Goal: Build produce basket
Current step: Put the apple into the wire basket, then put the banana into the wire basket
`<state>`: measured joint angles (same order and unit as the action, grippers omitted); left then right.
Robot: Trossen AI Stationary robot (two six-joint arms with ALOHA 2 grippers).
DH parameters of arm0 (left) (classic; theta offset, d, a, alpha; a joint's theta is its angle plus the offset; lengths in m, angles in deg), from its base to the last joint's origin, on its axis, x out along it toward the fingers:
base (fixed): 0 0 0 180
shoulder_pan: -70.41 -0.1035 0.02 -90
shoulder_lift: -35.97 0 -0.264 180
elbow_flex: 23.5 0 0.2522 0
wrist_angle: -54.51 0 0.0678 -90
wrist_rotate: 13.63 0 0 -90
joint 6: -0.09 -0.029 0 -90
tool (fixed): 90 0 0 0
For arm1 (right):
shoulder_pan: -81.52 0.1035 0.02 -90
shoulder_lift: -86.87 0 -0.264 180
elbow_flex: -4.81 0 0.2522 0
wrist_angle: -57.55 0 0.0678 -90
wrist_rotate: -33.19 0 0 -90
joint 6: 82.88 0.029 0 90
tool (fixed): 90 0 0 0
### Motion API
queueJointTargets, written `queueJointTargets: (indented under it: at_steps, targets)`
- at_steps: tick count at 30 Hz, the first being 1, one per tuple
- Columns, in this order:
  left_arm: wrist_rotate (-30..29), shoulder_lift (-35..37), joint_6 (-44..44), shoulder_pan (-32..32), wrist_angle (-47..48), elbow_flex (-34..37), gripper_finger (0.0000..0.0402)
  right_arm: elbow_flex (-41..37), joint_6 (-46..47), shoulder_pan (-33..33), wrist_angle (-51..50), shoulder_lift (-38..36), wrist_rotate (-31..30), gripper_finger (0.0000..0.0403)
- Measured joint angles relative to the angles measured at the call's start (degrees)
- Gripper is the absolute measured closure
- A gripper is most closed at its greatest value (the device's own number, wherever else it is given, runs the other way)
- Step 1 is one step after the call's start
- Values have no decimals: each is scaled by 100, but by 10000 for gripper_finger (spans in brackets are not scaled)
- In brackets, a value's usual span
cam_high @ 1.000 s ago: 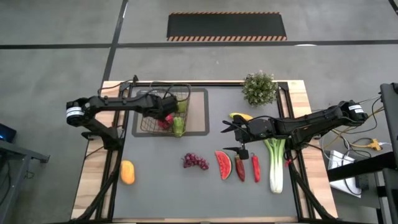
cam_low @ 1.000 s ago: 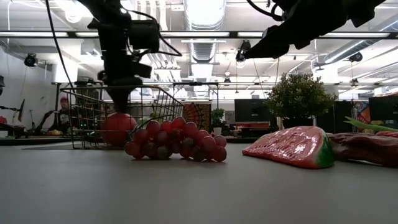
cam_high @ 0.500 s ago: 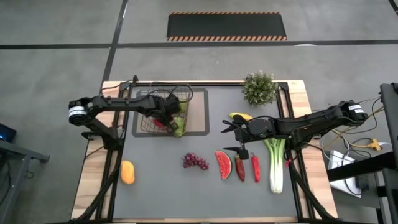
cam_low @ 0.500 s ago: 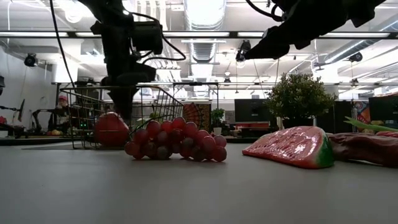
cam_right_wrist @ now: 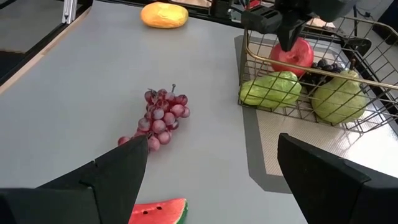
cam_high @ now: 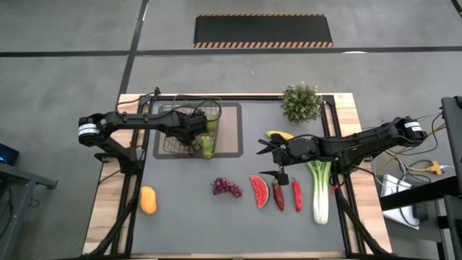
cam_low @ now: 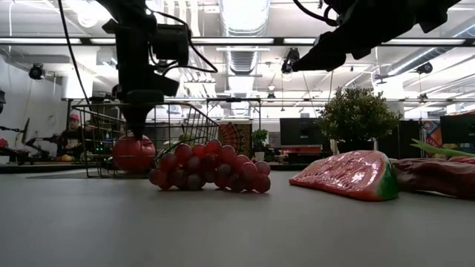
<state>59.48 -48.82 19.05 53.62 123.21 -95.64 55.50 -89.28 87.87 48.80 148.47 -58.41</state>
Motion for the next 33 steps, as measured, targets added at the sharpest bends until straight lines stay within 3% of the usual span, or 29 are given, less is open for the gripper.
queueJointTargets:
  at_steps: [9,15,33]
  targets:
    - [-273,87,225,-6,290,-19,400,0,103,0,-2,0,0,65]
    - [-759,285,355,-20,408,5,400,0,95,0,2,0,-1,65]
    - [-1178,377,428,-7,258,-109,400,30,447,0,-18,0,-6,65]
